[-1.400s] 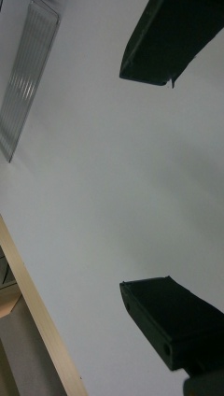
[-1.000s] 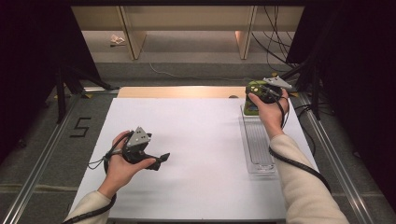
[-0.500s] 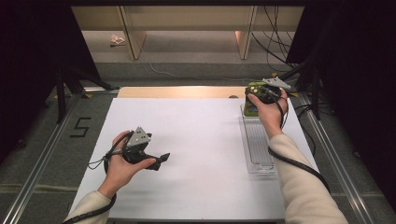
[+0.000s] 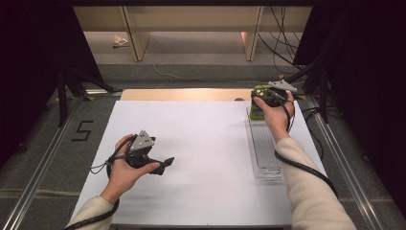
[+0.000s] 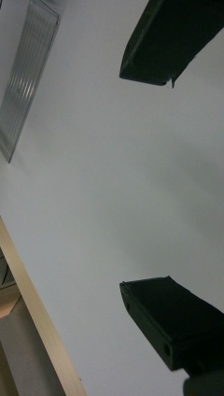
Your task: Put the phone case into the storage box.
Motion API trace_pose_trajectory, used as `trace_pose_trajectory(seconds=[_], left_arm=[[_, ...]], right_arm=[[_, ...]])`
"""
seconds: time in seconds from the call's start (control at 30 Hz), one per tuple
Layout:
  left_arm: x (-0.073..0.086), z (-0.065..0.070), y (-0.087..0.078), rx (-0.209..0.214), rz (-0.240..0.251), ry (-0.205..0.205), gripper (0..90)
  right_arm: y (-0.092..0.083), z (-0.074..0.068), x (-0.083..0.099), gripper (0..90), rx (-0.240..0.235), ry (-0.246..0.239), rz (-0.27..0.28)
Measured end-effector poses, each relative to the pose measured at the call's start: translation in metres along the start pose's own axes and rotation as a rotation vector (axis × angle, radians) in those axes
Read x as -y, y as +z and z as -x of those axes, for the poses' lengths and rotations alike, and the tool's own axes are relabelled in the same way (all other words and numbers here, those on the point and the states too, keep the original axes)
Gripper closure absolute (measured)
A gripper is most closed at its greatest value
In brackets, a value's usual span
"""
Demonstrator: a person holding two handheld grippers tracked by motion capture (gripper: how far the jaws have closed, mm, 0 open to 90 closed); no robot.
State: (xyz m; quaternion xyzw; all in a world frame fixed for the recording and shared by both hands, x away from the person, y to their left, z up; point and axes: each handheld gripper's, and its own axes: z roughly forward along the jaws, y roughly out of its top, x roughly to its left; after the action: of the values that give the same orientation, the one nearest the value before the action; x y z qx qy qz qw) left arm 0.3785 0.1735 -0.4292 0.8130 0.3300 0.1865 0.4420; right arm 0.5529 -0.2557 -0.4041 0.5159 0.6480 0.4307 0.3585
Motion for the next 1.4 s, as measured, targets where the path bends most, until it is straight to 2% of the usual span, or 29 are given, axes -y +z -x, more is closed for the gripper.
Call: trace_pose_trajectory(seconds=[1.4], left_arm=[[0.001, -0.001, 0.0, 0.0, -0.002, -0.002, 0.7]], right_arm=[[0.012, 0.002, 0.012, 17.1, 0.013, 0.008, -0.052]])
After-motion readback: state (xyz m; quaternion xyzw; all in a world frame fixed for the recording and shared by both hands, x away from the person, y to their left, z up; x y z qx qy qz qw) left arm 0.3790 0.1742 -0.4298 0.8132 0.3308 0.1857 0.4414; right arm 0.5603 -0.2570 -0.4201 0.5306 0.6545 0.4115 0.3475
